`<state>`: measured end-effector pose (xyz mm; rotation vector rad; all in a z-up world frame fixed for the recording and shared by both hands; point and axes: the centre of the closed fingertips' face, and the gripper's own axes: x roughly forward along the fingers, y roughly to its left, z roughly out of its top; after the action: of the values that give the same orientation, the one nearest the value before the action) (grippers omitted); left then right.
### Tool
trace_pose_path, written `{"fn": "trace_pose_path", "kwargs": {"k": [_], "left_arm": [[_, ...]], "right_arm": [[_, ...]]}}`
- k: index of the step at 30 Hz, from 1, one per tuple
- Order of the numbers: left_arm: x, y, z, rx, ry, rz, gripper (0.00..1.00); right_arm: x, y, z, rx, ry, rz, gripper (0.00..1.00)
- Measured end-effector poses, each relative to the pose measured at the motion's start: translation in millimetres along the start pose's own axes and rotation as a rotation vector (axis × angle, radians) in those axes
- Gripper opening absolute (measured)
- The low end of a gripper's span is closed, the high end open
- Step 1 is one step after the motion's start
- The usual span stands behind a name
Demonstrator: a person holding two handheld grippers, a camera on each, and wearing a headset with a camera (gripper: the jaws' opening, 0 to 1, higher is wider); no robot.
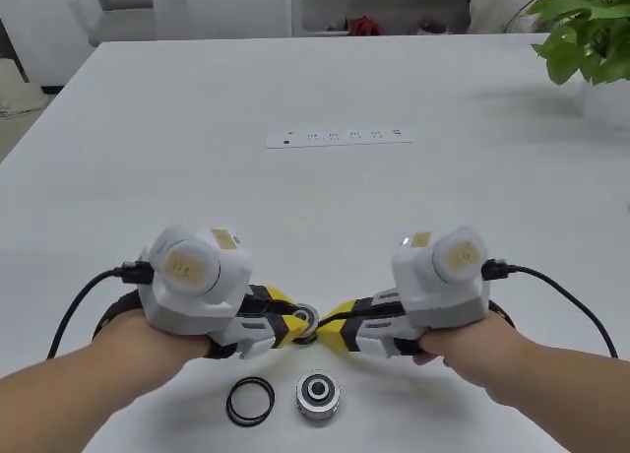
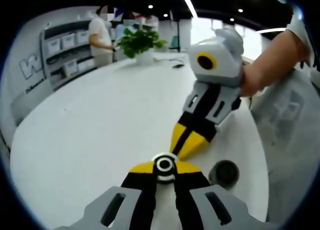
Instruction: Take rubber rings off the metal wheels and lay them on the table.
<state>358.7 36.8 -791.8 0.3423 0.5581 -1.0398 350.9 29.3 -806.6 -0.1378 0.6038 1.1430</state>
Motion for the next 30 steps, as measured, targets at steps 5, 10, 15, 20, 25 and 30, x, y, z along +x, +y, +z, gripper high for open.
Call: {"fn": "trace_pose_path", "kwargs": {"k": [5,10,15,20,25,30], "left_arm": [[-0.3,-0.4,0.4,0.013,0.005,0.004,0.13],[-0.5,-1.4,0.0,0.017,0.009,0.008,0.13],[-0.7,-2.9,-0.5,0.019,0.017,0.017,0.13],[-0.7,-3.5,-1.2,0.024,0.026,0.028,0.12],[-0.7,-3.4,-1.6,0.027,0.033,0.04,0.12],[-0.7,-3.6,-2.0,0.031,0.04,0.047,0.12]], "right_arm": [[-0.7,-2.3,0.4,0.033,-0.003,-0.008,0.0],[-3.6,-7.1,3.8,0.092,-0.024,-0.013,0.0],[-3.7,-8.7,4.3,0.128,-0.036,-0.026,0.0],[-5.6,-11.0,10.6,0.193,-0.077,-0.029,0.0],[-5.8,-8.2,13.5,0.21,-0.09,-0.022,0.0],[-5.8,-6.8,14.5,0.219,-0.087,-0.024,0.0]]}}
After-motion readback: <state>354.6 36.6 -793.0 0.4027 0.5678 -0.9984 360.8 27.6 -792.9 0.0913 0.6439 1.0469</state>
